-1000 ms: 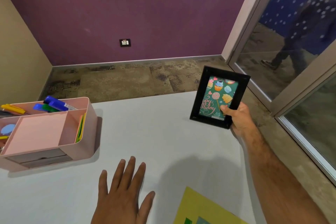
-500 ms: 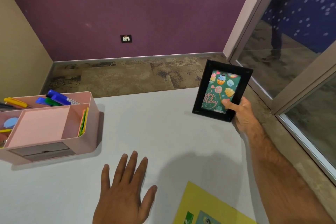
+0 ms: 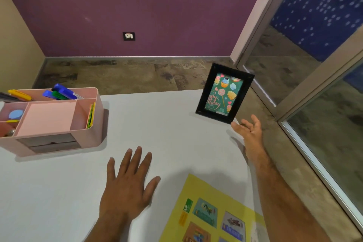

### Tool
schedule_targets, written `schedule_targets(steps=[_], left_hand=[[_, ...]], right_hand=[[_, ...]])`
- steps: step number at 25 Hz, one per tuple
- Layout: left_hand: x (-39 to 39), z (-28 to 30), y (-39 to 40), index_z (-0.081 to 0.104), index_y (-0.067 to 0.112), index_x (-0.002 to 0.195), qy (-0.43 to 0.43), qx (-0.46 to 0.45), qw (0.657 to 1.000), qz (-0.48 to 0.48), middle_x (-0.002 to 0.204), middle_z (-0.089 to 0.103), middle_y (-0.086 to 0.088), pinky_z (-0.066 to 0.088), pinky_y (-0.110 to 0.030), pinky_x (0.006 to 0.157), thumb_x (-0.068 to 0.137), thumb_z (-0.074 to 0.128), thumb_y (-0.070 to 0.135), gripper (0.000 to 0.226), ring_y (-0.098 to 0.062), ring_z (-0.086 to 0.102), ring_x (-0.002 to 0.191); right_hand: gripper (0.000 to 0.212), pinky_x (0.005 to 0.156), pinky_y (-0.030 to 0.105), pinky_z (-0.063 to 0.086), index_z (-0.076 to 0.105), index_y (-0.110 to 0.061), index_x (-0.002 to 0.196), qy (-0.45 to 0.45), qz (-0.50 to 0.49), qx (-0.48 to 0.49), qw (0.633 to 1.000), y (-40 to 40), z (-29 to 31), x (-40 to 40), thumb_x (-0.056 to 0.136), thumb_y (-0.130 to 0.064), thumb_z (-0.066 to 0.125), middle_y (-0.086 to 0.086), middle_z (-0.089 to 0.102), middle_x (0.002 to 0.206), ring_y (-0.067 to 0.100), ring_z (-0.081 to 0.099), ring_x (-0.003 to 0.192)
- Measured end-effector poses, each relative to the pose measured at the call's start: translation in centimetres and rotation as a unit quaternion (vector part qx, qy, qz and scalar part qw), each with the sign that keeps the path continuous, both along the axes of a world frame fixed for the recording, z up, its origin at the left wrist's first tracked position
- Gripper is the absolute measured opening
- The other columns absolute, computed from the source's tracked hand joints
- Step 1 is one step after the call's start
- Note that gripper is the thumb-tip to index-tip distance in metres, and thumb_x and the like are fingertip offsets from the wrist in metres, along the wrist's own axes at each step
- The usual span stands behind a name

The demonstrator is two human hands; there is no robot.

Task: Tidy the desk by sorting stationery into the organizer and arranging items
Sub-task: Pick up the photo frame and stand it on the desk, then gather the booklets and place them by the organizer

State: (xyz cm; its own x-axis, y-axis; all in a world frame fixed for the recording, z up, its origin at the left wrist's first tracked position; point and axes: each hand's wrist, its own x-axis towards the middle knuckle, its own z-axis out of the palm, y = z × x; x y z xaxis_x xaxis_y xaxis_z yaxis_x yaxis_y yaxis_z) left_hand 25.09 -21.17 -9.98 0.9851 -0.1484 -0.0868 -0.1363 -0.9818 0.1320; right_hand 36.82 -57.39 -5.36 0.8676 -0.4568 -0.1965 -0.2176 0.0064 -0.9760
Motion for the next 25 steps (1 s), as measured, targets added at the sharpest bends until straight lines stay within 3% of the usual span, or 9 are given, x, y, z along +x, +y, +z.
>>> schedule_targets(steps=[5, 8, 10, 12, 14, 16, 20, 23, 25], left_hand=[[-0.5, 0.0, -0.2, 0.016, 0.038, 0.153, 0.015, -0.051, 0.998, 0.026, 0.165, 0.008, 0.006, -0.004, -0.052, 0.117, 0.090, 0.003, 0.071, 0.072, -0.019, 0.003, 0.152], [-3.3, 0.5, -0.5, 0.016, 0.038, 0.154, 0.023, -0.086, 0.995, 0.041, 0.165, 0.006, 0.006, -0.005, -0.049, 0.118, 0.085, -0.005, 0.074, 0.080, -0.019, 0.000, 0.152], [-5.8, 1.0, -0.2, 0.018, 0.039, 0.153, 0.046, -0.113, 0.991, 0.048, 0.165, 0.005, 0.008, -0.005, -0.047, 0.119, 0.084, 0.000, 0.075, 0.079, -0.017, -0.002, 0.152], [-8.2, 1.8, -0.1, 0.022, 0.040, 0.152, 0.067, -0.132, 0.987, 0.060, 0.164, 0.008, 0.009, -0.002, -0.046, 0.120, 0.085, 0.009, 0.075, 0.077, -0.017, 0.001, 0.152], [-11.0, 2.5, -0.4, 0.032, 0.039, 0.149, 0.071, -0.135, 0.985, 0.075, 0.162, 0.020, 0.007, 0.006, -0.045, 0.119, 0.085, 0.014, 0.075, 0.076, -0.020, 0.012, 0.151], [-13.7, 3.5, -1.1, 0.045, 0.037, 0.141, 0.061, -0.144, 0.982, 0.102, 0.153, 0.039, 0.005, 0.020, -0.044, 0.114, 0.083, 0.020, 0.073, 0.073, -0.024, 0.029, 0.143], [-17.2, 6.2, -3.7, 0.053, 0.036, 0.124, 0.112, -0.168, 0.966, 0.159, 0.120, 0.054, 0.006, 0.038, -0.042, 0.092, 0.078, 0.044, 0.067, 0.056, -0.025, 0.046, 0.116], [-17.7, 7.6, -5.8, 0.053, 0.032, 0.105, 0.212, -0.308, 0.897, 0.237, 0.098, 0.057, 0.010, 0.045, -0.040, 0.090, 0.067, 0.056, 0.068, 0.053, -0.025, 0.054, 0.106], [-17.8, 8.9, -6.3, 0.051, 0.027, 0.122, 0.235, -0.422, 0.830, 0.278, 0.094, 0.059, 0.009, 0.046, -0.040, 0.093, 0.064, 0.062, 0.068, 0.072, -0.023, 0.058, 0.102]], right_hand=[[0.098, 0.095, 0.038, 0.049, 0.031, -0.008, 0.148, 0.048, 0.046, -0.049, 0.997, 0.0, 0.5, -6.6, 0.067, -0.007, 0.086, 0.012, 0.053, 0.123, 0.023, 0.054, 0.113], [0.090, 0.083, 0.023, 0.045, 0.049, -0.008, 0.134, 0.091, 0.127, -0.133, 0.979, 0.1, 0.4, -10.7, 0.056, -0.017, 0.093, 0.004, 0.053, 0.102, 0.017, 0.050, 0.094], [0.079, 0.076, 0.018, 0.041, 0.058, -0.016, 0.122, 0.125, 0.202, -0.234, 0.943, 0.4, 0.8, -13.5, 0.054, -0.029, 0.096, 0.000, 0.055, 0.101, 0.014, 0.051, 0.090], [0.084, 0.077, 0.022, 0.044, 0.059, -0.024, 0.116, 0.160, 0.259, -0.317, 0.898, 1.0, 1.5, -15.9, 0.045, -0.050, 0.094, -0.002, 0.054, 0.104, 0.013, 0.053, 0.091], [0.101, 0.085, 0.032, 0.047, 0.054, -0.031, 0.119, 0.209, 0.307, -0.382, 0.846, 1.6, 2.2, -17.6, 0.032, -0.070, 0.086, -0.008, 0.051, 0.106, 0.014, 0.053, 0.100], [0.106, 0.091, 0.038, 0.043, 0.047, -0.032, 0.127, 0.250, 0.339, -0.437, 0.795, 2.4, 2.9, -18.8, 0.035, -0.068, 0.087, -0.010, 0.046, 0.111, 0.016, 0.048, 0.110], [0.105, 0.094, 0.041, 0.037, 0.044, -0.028, 0.129, 0.281, 0.320, -0.454, 0.783, 4.1, 3.7, -20.7, 0.041, -0.063, 0.090, -0.003, 0.047, 0.124, 0.022, 0.044, 0.120], [0.097, 0.094, 0.041, 0.041, 0.049, -0.029, 0.118, 0.299, 0.302, -0.447, 0.787, 4.7, 4.0, -21.7, 0.037, -0.063, 0.090, -0.003, 0.045, 0.119, 0.021, 0.047, 0.115], [0.093, 0.091, 0.041, 0.046, 0.047, -0.028, 0.106, 0.296, 0.290, -0.429, 0.803, 5.0, 4.2, -22.5, 0.031, -0.061, 0.091, -0.002, 0.043, 0.111, 0.020, 0.051, 0.106]])
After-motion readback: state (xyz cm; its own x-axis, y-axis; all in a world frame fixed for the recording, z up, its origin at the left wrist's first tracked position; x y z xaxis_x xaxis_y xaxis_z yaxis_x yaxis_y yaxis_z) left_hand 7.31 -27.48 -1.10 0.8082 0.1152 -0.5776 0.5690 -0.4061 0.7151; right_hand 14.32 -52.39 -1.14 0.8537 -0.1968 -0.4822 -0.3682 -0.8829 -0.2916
